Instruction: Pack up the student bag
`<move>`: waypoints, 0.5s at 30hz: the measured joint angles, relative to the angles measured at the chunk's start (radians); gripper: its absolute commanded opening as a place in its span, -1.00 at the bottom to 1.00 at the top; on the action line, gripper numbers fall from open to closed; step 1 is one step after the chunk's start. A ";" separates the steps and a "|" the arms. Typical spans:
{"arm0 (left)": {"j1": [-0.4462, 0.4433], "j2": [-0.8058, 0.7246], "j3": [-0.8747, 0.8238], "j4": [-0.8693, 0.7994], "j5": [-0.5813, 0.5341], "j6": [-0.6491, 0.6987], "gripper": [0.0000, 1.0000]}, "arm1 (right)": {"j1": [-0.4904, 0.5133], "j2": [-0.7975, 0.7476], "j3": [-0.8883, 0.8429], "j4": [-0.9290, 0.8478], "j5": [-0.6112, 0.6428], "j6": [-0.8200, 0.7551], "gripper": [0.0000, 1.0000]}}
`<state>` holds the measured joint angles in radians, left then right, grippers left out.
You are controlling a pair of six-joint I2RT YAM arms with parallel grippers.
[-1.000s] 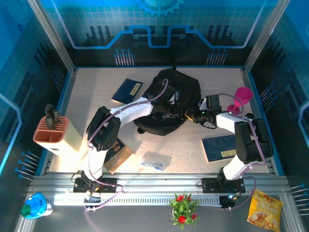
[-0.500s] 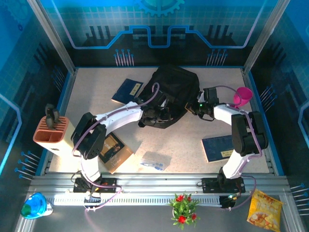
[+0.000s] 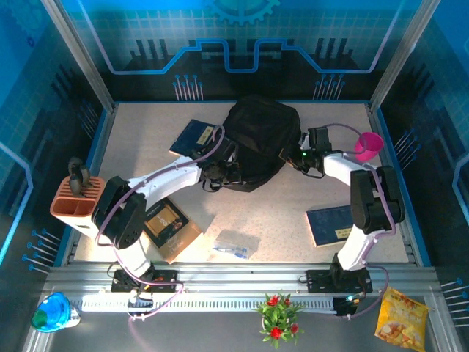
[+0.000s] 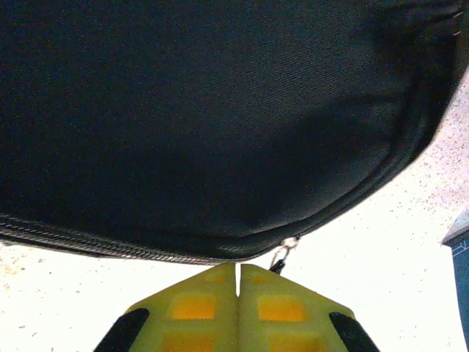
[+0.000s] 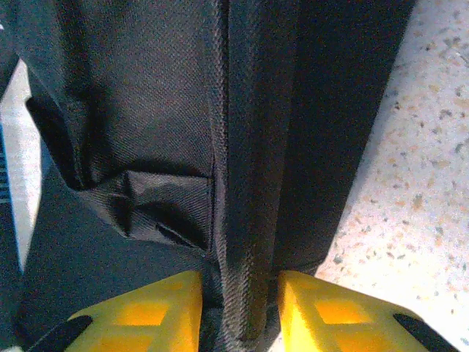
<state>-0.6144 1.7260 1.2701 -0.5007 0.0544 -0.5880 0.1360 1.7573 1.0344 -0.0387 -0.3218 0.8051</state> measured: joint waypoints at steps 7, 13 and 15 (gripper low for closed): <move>0.000 0.000 0.000 0.012 0.040 0.022 -1.00 | 0.032 -0.221 -0.101 -0.040 0.016 0.165 0.22; 0.000 0.004 0.001 0.011 0.061 0.059 -1.00 | 0.188 -0.288 -0.175 -0.085 0.110 0.319 0.36; 0.002 0.011 0.008 0.006 0.071 0.071 -1.00 | 0.234 -0.292 -0.203 -0.090 0.153 0.374 0.39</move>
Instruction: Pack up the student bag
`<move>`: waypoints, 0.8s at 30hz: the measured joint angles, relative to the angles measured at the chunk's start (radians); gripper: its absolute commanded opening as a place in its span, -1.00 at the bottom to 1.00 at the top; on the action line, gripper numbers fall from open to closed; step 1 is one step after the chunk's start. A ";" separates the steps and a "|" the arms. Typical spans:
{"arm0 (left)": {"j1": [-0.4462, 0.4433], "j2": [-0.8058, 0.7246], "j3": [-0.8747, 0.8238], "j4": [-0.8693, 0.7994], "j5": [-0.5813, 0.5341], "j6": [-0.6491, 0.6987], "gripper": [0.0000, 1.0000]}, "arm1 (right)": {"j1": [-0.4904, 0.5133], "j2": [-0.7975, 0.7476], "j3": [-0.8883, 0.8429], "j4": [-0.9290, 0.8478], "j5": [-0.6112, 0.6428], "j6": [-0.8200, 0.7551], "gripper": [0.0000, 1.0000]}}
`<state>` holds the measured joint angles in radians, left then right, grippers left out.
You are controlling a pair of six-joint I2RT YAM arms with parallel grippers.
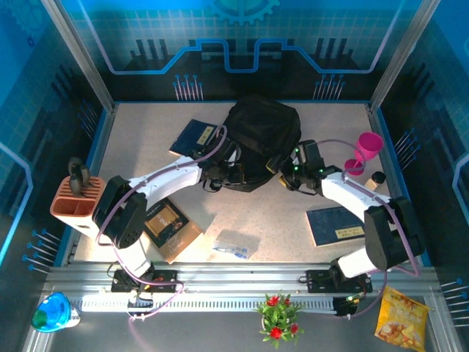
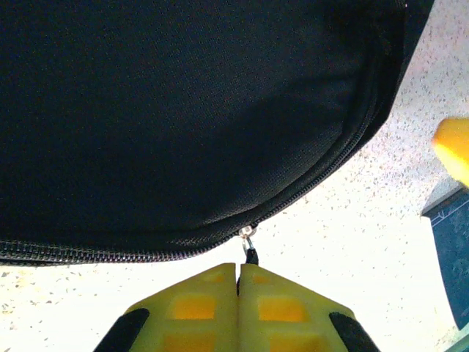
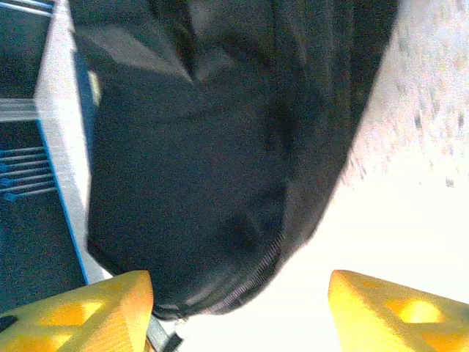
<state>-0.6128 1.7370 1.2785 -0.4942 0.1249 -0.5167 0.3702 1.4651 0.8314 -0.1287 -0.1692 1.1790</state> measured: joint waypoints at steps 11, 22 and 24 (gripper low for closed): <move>0.002 0.013 0.009 -0.027 0.034 0.051 -1.00 | 0.120 0.129 0.022 0.007 0.113 0.162 0.40; 0.018 0.011 0.035 -0.082 0.028 0.064 -1.00 | 0.127 0.219 0.119 0.016 0.141 0.144 0.00; 0.027 0.010 0.035 -0.097 0.026 0.074 -1.00 | 0.127 0.220 0.121 0.015 0.153 0.135 -0.20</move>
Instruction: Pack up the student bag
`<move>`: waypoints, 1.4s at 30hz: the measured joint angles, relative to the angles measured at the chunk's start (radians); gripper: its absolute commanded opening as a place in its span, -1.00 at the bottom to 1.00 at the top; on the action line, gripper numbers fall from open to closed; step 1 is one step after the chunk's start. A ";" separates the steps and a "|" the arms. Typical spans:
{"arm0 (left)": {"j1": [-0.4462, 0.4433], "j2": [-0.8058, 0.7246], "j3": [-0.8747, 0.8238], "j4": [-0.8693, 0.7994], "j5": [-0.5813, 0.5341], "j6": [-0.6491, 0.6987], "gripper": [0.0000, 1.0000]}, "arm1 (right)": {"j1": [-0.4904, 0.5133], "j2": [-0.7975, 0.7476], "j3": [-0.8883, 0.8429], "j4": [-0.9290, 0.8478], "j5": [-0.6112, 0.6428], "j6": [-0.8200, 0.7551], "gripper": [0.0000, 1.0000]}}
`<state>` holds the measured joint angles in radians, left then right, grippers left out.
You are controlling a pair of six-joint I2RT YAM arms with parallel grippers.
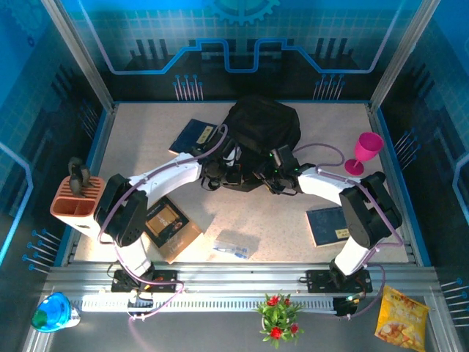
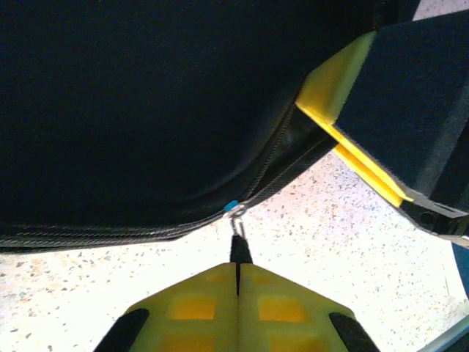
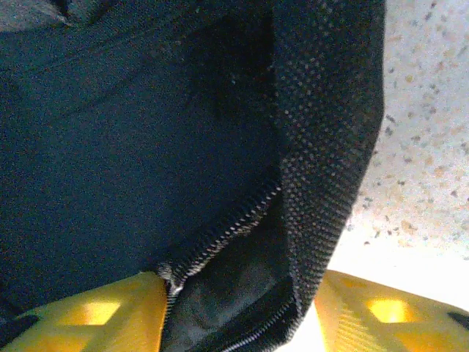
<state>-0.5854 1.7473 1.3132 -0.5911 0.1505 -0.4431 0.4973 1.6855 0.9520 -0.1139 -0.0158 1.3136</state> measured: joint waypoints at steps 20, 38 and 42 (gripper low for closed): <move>0.197 -0.076 -0.050 -0.078 0.020 0.133 -1.00 | -0.125 0.031 0.150 -0.165 0.072 -0.226 -0.23; 0.051 0.012 0.065 -0.058 0.164 0.128 -1.00 | -0.012 -0.116 0.035 -0.234 0.032 -0.084 0.74; 0.051 0.012 0.057 -0.055 0.165 0.128 -1.00 | -0.004 -0.060 0.035 -0.227 0.032 -0.021 0.47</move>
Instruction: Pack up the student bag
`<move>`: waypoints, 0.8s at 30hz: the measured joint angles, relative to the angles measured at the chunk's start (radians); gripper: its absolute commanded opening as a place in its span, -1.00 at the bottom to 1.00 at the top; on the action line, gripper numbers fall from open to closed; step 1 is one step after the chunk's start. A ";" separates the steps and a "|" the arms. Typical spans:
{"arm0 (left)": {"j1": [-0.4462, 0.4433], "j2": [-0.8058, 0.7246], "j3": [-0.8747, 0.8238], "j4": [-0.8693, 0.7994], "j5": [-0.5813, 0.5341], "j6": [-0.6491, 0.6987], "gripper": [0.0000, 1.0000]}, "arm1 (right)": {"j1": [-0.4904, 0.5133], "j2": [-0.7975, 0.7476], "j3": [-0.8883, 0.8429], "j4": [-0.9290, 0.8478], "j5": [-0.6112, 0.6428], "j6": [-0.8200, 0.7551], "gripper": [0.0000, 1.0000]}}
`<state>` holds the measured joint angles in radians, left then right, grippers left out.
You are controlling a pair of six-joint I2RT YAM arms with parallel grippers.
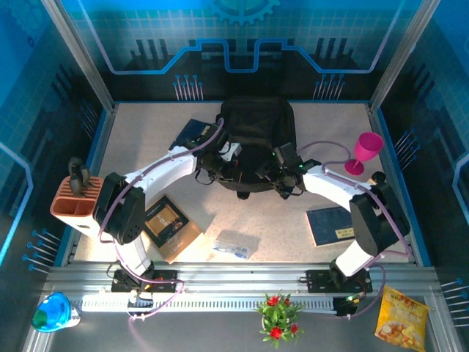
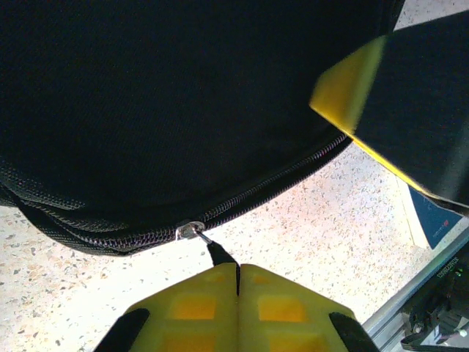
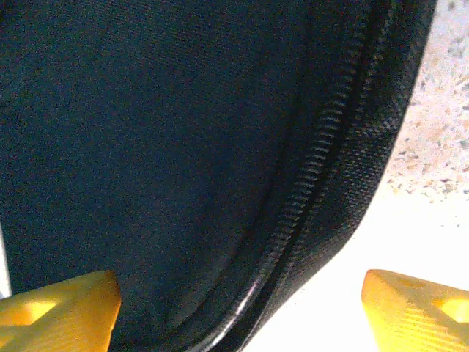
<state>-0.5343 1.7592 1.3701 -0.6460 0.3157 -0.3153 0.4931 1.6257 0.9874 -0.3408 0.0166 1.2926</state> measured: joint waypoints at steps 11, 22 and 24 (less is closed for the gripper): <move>0.013 -0.006 -0.053 0.000 -0.150 -0.019 -1.00 | 0.003 0.016 -0.007 0.004 0.076 0.030 -0.45; 0.090 -0.018 -0.090 0.031 -0.188 -0.026 -1.00 | 0.003 -0.002 -0.007 -0.006 0.115 -0.025 -0.55; 0.091 -0.013 -0.090 0.035 -0.184 -0.026 -1.00 | 0.002 -0.003 -0.007 -0.006 0.115 -0.032 -0.55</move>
<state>-0.4431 1.7462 1.2800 -0.6106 0.1314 -0.3408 0.4953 1.6226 0.9806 -0.3466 0.1314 1.2606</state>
